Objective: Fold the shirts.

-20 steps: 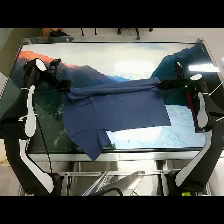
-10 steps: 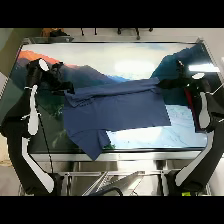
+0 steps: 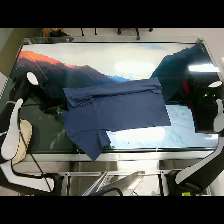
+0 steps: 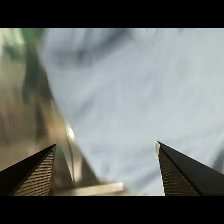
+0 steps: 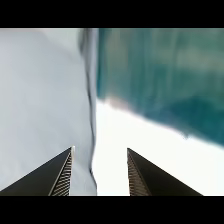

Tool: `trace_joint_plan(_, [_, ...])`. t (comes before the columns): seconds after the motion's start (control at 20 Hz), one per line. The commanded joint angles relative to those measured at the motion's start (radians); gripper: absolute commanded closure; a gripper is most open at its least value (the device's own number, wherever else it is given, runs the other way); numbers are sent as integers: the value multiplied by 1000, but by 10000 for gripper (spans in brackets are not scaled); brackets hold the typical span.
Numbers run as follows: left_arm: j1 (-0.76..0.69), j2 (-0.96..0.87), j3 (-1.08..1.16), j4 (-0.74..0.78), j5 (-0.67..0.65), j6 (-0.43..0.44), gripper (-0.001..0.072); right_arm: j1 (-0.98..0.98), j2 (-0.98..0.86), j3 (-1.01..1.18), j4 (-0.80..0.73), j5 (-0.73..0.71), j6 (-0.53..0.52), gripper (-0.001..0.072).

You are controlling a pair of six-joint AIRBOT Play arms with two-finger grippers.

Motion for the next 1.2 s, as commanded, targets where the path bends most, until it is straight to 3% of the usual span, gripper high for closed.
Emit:
trace_joint_plan(0.0, [0,215,-369,-49,92,-5,23,-6,3,-132,-50,43,17,328])
trace_joint_plan(0.25, [0,413,-704,-201,277,-8,24,5,20,-219,-71,98,21,350])
trace_joint_plan(0.5, [0,450,-842,-364,446,58,24,5,119,-258,-113,93,13,351])
trace_joint_plan(0.8, [-112,450,-909,-460,503,86,25,5,171,-365,-108,47,-19,352])
trace_joint_plan(0.85, [-137,450,-909,-484,509,87,40,5,171,-390,-108,40,-25,354])
trace_joint_plan(0.9, [-163,450,-909,-496,515,87,130,6,171,-411,-99,36,-41,398])
trace_joint_plan(1.05, [-203,450,-909,-503,506,87,134,11,171,-433,-44,37,-62,418])
trace_joint_plan(1.1, [-209,450,-909,-502,495,88,323,13,172,-433,-31,37,-64,419])
trace_joint_plan(1.15, [-208,450,-909,-500,490,102,706,13,174,-433,-12,39,-70,466])
